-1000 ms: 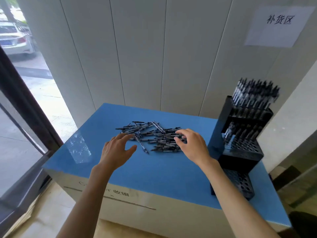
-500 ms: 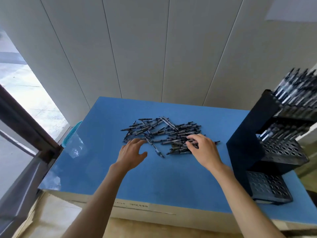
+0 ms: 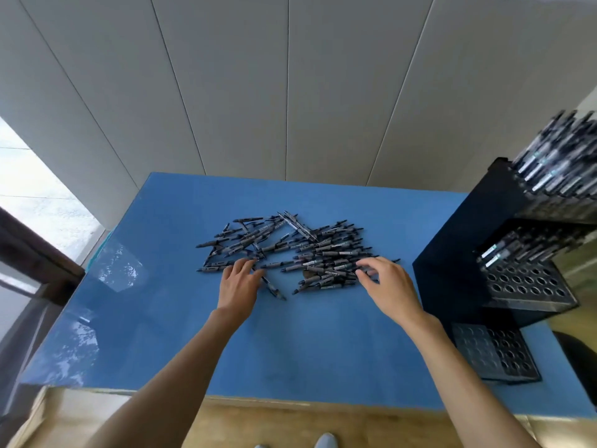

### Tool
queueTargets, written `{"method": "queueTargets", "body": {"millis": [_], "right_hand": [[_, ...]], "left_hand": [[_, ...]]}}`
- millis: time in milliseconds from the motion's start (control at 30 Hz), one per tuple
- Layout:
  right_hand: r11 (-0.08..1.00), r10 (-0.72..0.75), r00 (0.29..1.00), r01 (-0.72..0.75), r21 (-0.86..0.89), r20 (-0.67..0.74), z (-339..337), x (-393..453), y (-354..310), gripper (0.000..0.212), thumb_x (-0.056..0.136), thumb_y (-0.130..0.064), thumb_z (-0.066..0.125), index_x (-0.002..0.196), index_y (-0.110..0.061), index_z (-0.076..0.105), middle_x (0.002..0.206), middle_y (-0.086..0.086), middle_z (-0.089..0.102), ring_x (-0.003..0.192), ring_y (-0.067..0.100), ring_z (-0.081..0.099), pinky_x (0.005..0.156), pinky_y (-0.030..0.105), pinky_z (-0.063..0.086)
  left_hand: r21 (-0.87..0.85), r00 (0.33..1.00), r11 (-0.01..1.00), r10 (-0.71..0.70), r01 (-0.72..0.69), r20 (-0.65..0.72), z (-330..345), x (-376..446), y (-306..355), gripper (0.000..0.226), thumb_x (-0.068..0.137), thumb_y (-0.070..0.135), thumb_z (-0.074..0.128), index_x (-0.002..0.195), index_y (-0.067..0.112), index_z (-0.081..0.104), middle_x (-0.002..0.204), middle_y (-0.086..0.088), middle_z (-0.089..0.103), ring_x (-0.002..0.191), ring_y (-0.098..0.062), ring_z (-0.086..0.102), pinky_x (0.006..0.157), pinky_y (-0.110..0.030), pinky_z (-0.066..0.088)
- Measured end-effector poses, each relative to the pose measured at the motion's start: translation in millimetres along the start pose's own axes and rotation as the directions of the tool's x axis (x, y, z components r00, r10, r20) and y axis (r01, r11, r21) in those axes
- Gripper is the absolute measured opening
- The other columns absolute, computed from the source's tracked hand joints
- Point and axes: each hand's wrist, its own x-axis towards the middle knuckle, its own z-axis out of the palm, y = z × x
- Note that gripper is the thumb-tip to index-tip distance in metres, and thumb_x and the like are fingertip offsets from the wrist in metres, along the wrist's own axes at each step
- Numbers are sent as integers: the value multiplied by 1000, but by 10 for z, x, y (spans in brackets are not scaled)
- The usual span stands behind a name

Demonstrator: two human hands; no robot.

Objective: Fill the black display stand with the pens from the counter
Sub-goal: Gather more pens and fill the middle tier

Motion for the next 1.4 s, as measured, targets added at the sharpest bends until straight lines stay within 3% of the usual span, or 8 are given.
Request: {"method": "queueTargets", "body": {"millis": [100,200,333,433,633,1000,1200,1400], "right_hand": [[1000,12,1000,-12,0,-18,-57,43,83,22,99,-33,59,118,-26,68,113,-9,66,100,7,64,88,35,54],[1000,17,999,-17,4,-28,-97,77,148,22,99,-32,58,117,-25,68,112,-8,67,99,7,64,88,35,54],[1000,25,999,-25,9,-31,-139,86,213,22,100,-33,57,117,-26,68,114,-9,67,100,8,64,87,34,54],[1000,22,999,-21,14,-33,-177,74,232,22,100,-32,57,118,-25,68,113,-10,66,100,7,64,87,32,53],[999,28,999,-27,33,-41,-240,19,318,19,100,-30,58,114,-24,69,109,-9,66,96,6,64,87,34,54],[997,64,997,-63,49,-34,-376,-106,478,22,101,-28,57,117,-20,70,113,-6,65,100,7,64,87,31,52],[997,69,997,-67,43,-35,-373,-162,505,22,101,-27,57,117,-20,69,113,-7,64,100,8,64,87,32,53],[997,67,997,-66,32,-42,-379,-156,506,22,101,-29,57,117,-21,69,114,-6,65,99,7,64,87,33,53]], "left_hand": [[-21,995,999,28,-30,-94,50,-16,24,12,84,24,82,95,24,78,114,-4,74,116,-32,62,102,-42,35],[-229,985,972,18,-58,-174,11,-23,165,5,95,19,71,99,16,71,93,-2,73,89,-30,68,90,-39,42],[-464,985,885,-42,-41,-168,-174,97,559,9,106,8,49,107,5,57,97,-10,58,81,-30,53,69,-44,46],[-442,987,891,37,-105,-159,-249,261,861,12,105,14,48,110,6,55,98,-9,51,82,-33,50,70,-48,46],[-206,988,971,141,-125,69,-233,504,1352,46,96,52,58,120,14,57,115,-6,48,105,-29,52,84,-39,42],[-38,962,984,178,-174,205,-98,742,1579,47,92,52,57,124,17,55,131,-3,56,126,-26,47,99,-39,40],[71,948,978,170,-196,269,-143,786,1657,44,86,60,61,100,18,58,106,-1,63,117,-24,49,95,-39,40],[-52,960,997,64,-51,272,-261,716,1658,26,83,33,61,70,14,48,69,0,47,80,-25,52,61,-32,34]]}}
